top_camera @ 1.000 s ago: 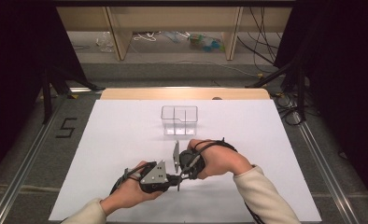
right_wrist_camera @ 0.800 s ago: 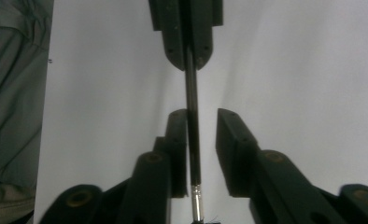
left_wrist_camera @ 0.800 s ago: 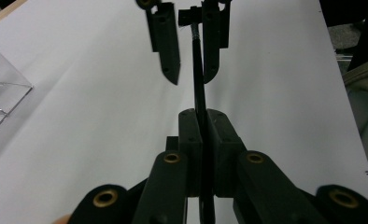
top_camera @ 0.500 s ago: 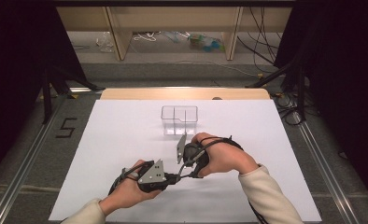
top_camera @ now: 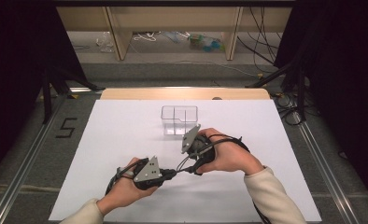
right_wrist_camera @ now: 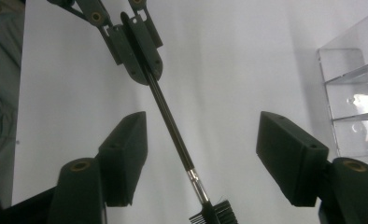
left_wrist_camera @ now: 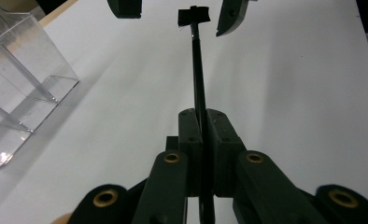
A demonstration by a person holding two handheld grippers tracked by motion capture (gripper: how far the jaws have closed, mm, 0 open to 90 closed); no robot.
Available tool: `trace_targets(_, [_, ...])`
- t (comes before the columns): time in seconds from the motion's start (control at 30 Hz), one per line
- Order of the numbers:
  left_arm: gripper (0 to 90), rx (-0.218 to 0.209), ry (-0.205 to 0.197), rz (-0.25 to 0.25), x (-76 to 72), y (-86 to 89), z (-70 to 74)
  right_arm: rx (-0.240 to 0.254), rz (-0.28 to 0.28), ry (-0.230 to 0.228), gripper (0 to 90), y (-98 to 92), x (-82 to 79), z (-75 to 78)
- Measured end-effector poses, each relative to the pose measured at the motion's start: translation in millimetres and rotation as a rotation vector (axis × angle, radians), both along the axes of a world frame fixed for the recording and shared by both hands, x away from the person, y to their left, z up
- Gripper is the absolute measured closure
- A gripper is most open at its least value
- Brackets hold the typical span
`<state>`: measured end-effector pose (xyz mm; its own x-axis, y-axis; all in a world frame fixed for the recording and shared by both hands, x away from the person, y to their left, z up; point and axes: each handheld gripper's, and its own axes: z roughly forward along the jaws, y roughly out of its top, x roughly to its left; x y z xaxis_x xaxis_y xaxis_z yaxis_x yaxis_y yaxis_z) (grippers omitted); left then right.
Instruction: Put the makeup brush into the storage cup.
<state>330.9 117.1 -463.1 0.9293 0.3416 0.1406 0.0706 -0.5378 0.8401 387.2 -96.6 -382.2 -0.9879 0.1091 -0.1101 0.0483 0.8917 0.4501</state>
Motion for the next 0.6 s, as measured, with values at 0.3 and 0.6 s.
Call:
trace_targets(0.3, [85.2, -0.031, 0.005, 0.050, 2.5, 6.2, 2.3, 0.142, -0.051, -0.065, 29.5, -6.1, 2.4, 7.3])
trace_targets(0.6, [85.2, -0.070, 0.006, 0.107, 6.0, 12.7, 5.1, 0.261, -0.122, -0.101, 27.4, -12.8, 4.0, 12.0])
